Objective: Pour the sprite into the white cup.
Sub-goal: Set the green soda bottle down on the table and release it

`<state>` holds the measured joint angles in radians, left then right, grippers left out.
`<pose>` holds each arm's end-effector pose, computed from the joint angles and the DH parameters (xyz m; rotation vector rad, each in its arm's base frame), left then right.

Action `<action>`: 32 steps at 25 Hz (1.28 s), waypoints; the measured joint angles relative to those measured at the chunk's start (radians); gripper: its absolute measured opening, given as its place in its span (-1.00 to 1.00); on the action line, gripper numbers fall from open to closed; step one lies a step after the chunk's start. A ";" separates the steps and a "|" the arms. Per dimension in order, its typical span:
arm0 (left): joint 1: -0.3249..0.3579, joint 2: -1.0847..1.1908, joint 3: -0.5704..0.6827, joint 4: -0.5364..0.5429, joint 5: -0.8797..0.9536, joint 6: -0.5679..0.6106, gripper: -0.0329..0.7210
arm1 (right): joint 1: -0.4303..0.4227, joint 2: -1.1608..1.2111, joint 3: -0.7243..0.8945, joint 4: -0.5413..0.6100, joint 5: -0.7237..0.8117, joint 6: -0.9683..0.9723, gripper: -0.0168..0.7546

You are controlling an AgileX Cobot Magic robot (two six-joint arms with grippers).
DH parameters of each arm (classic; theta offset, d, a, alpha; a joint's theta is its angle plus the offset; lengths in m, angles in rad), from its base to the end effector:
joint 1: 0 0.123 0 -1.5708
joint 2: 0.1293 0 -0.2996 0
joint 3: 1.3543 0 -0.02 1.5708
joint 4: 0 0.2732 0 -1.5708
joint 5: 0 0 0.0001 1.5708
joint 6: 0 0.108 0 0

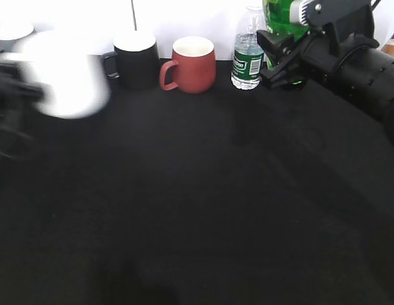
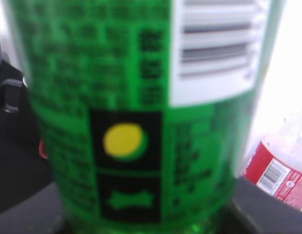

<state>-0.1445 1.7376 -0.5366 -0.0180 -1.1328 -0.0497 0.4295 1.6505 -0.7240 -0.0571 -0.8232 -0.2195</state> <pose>0.3307 -0.0463 0.1752 0.0548 1.5527 -0.1469 0.3322 0.1571 0.2242 -0.5669 1.4857 0.1668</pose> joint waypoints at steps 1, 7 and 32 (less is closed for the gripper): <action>0.064 0.000 -0.005 0.005 0.001 0.000 -0.74 | 0.000 0.000 0.000 0.000 -0.002 0.006 0.02; 0.152 0.127 -0.289 0.024 0.119 0.000 -0.74 | 0.000 0.000 0.000 0.047 -0.016 0.016 0.02; 0.096 0.490 -0.677 0.084 0.319 -0.027 -0.16 | 0.000 0.000 0.000 0.258 -0.021 0.019 0.02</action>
<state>-0.0483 2.2279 -1.2140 0.0661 -0.8133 -0.0765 0.4295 1.6505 -0.7240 0.2006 -0.8446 -0.2001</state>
